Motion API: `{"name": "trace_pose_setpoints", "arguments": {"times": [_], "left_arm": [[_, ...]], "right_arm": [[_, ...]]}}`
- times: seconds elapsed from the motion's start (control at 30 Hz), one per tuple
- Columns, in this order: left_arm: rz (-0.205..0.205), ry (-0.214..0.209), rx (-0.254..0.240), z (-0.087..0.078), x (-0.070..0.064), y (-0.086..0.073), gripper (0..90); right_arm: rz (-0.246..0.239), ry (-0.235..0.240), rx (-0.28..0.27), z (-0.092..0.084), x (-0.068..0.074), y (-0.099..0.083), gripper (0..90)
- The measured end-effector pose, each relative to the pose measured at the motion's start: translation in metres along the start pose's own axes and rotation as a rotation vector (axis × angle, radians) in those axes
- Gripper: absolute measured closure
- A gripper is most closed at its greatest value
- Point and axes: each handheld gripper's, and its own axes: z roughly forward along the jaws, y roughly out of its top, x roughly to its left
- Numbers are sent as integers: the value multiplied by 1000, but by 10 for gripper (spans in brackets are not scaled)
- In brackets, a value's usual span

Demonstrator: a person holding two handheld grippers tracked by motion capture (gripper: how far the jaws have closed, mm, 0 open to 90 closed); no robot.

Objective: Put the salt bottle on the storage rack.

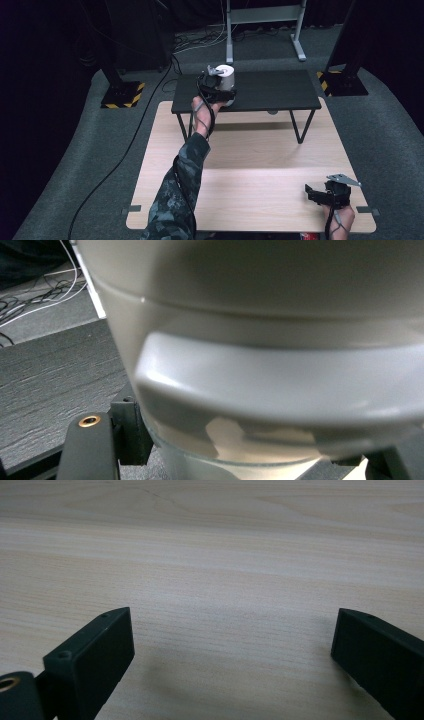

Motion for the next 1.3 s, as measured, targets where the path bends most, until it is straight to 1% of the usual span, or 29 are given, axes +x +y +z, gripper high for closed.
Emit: {"name": "trace_pose_setpoints", "arguments": {"times": [0.1,0.27,0.37,0.43,0.47,0.5,0.53,0.57,0.6,0.63,0.67,0.73,0.77,0.8,0.87,0.93,0.97,1.0,1.03,1.07,1.1,1.13,1.17,1.2,1.23,1.3], "left_arm": [[30,11,-12,1,-3,-4,298],[30,11,-39,1,-3,-11,297],[27,9,-46,1,-3,-13,296],[23,-10,-53,0,1,-16,283],[-6,-23,-76,-4,3,-23,214],[-1,-23,-81,-8,3,-26,106],[4,-17,-80,-11,0,-28,74],[17,-15,-88,-16,-2,-32,52],[47,-3,-85,-23,-7,-37,14],[66,0,-91,-30,-9,-42,0],[81,-3,-90,-36,-9,-47,0],[98,-4,-94,-48,-11,-57,0],[114,5,-90,-57,-12,-66,0],[111,9,-89,-60,-13,-71,0],[120,25,-73,-70,-16,-87,0],[120,44,-65,-80,-19,-109,0],[121,57,-60,-84,-21,-121,0],[108,58,-65,-89,-22,-136,0],[90,58,-69,-95,-23,-156,0],[85,72,-70,-98,-27,-168,0],[80,87,-54,-102,-33,-191,0],[67,92,-43,-103,-35,-202,0],[60,97,-23,-103,-38,-214,0],[63,100,1,-103,-40,-221,0],[63,105,36,-102,-43,-230,0],[59,110,78,-100,-45,-241,0]], "right_arm": [[0,1,-3,0,0,-1,23],[1,3,-10,-1,-1,-2,22],[5,6,-7,-1,-2,-1,21],[3,9,-6,-1,-2,-1,21],[3,11,-8,0,-3,-1,21],[1,12,-9,0,-3,-1,21],[3,14,-7,0,-3,-1,20],[3,15,-5,0,-4,-1,20],[3,14,-7,0,-4,-1,20],[2,14,-8,0,-4,-1,20],[2,14,-6,0,-4,-1,20],[4,14,-5,0,-4,-1,19],[5,14,-6,0,-4,-1,20],[8,13,-6,0,-4,-1,19],[11,15,-12,0,-4,-2,19],[14,14,-13,-1,-5,-2,19],[13,13,-11,-1,-5,-2,19],[14,13,-13,-1,-5,-2,19],[13,13,-13,-1,-4,-2,19],[13,12,-11,-1,-4,-2,19],[12,12,-10,0,-4,-2,19],[10,13,-8,-1,-4,-1,18],[8,13,-9,-1,-4,-2,18],[6,13,-13,-1,-4,-2,18],[3,13,-13,-1,-4,-2,18],[-1,11,-12,-1,-3,-2,17]]}}
